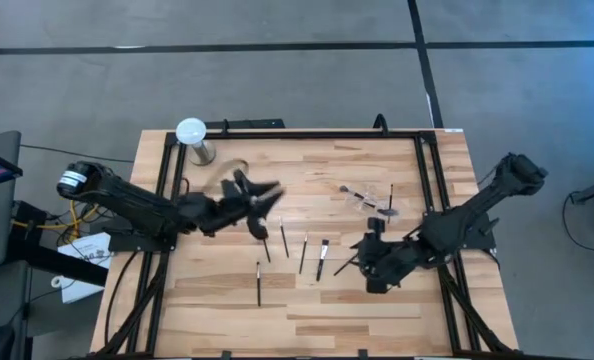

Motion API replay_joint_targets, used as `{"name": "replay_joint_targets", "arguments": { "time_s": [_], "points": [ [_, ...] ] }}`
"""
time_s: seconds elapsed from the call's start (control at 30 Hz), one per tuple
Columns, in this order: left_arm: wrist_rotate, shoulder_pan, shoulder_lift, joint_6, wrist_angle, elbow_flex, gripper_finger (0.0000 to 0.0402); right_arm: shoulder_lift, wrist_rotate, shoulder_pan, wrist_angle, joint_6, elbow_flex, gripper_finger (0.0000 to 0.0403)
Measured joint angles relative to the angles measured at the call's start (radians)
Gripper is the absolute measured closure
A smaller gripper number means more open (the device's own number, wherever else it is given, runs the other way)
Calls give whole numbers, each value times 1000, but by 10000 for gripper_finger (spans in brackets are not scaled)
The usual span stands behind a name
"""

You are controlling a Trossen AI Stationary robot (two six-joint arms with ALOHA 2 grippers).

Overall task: Pick & Place Makeup Supplies
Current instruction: Put the black makeup brush into the transparent organizer

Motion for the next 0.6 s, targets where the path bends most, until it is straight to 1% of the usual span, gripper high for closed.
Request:
{"name": "replay_joint_targets", "arguments": {
  "time_s": [0.03, 0.1, 0.2, 0.3, 0.4, 0.47, 0.53, 0.6],
  "points": [
    [35, 0, 16, -68, -33, -22, 275, -16, 1, 3, -50, 0, 23, 231],
    [110, 0, 58, -179, -49, -64, 275, -49, 2, 3, -86, 13, 38, 229],
    [159, 0, 102, -260, -40, -102, 275, -90, 14, 29, -21, 11, -27, 232],
    [176, 0, 121, -262, -44, -112, 275, -104, 56, 74, 169, -39, -190, 243],
    [180, -1, 117, -262, -36, -112, 275, -105, 11, 95, 405, -88, -347, 253],
    [180, 0, 106, -262, -37, -112, 275, -98, -32, 85, 519, -99, -423, 258],
    [183, 0, 92, -262, -37, -112, 275, -91, -64, 64, 590, -61, -472, 261],
    [185, 0, 79, -263, -39, -112, 275, -85, -67, 35, 597, -19, -502, 263]
  ]
}}
